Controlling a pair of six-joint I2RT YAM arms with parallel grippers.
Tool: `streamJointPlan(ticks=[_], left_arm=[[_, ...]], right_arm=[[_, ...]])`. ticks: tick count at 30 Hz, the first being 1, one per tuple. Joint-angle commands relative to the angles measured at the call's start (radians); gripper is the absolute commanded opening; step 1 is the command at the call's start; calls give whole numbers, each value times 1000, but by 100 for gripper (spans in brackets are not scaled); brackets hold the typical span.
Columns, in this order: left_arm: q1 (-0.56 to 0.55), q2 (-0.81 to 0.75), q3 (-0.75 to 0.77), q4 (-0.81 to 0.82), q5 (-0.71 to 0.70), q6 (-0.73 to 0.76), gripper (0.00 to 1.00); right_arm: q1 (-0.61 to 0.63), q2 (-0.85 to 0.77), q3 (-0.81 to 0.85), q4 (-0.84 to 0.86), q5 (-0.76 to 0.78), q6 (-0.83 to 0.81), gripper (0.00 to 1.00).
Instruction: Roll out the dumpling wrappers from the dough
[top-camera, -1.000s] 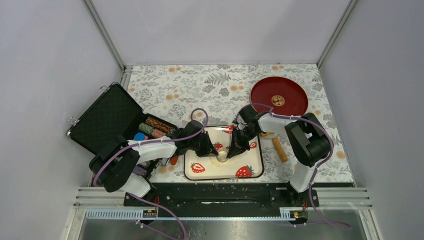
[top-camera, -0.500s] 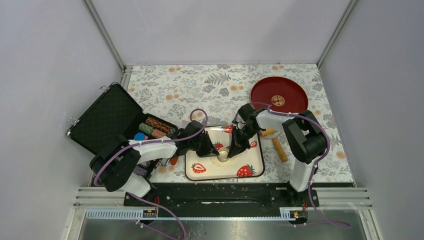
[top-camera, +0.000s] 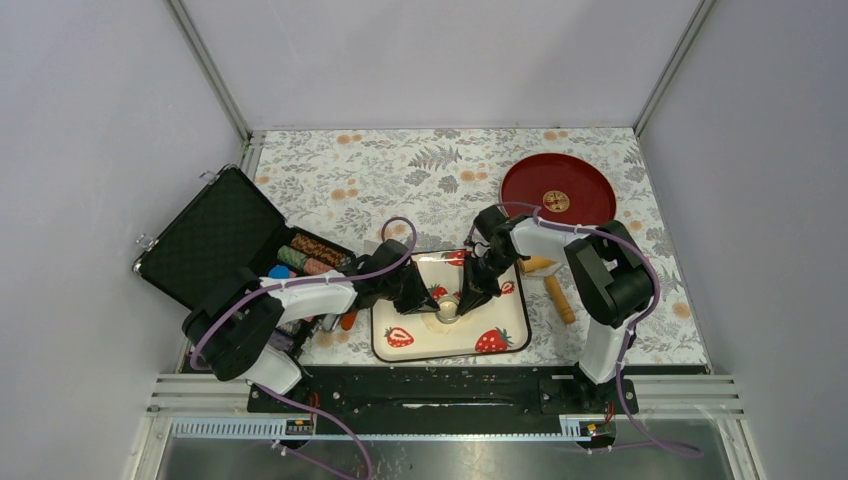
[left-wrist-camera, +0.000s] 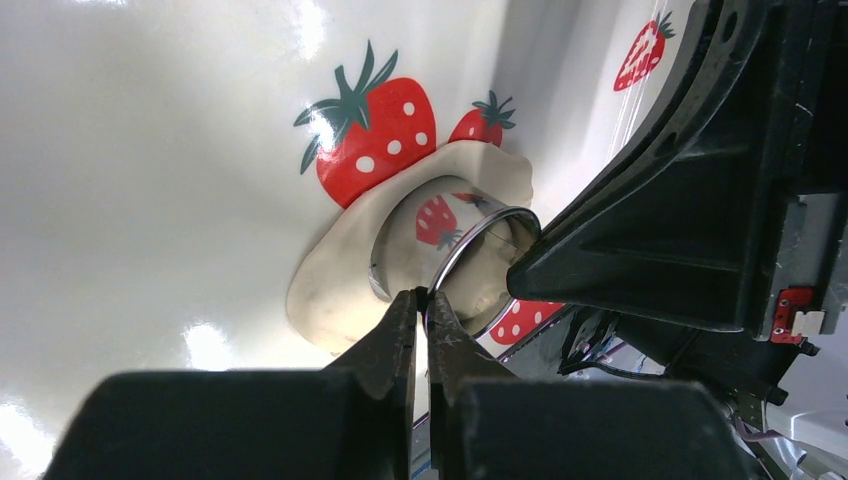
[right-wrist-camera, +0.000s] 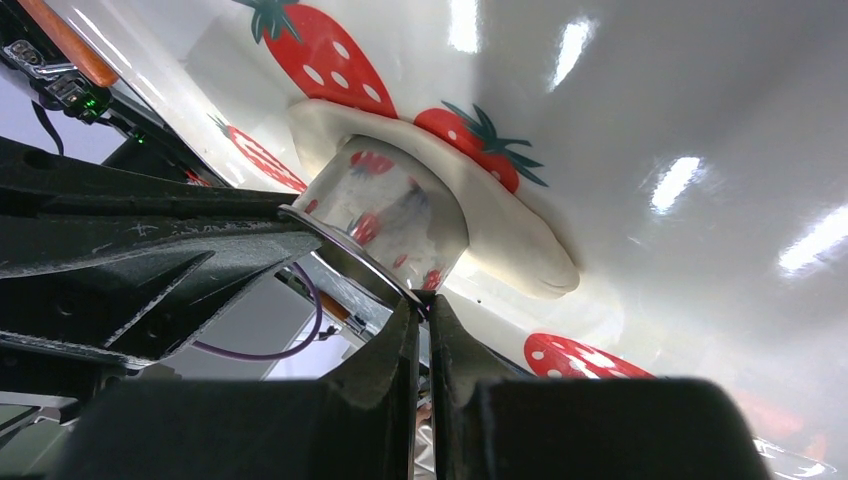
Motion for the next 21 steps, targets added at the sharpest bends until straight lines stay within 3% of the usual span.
streamJointPlan(ticks=[1, 21], left_arm=[[-27, 97, -40, -162, -77, 12, 0], [-27, 113, -33, -172, -67, 25, 0]], right_arm=[[39, 65, -34, -54, 163, -61, 0], [40, 111, -28, -71, 168, -81, 0]])
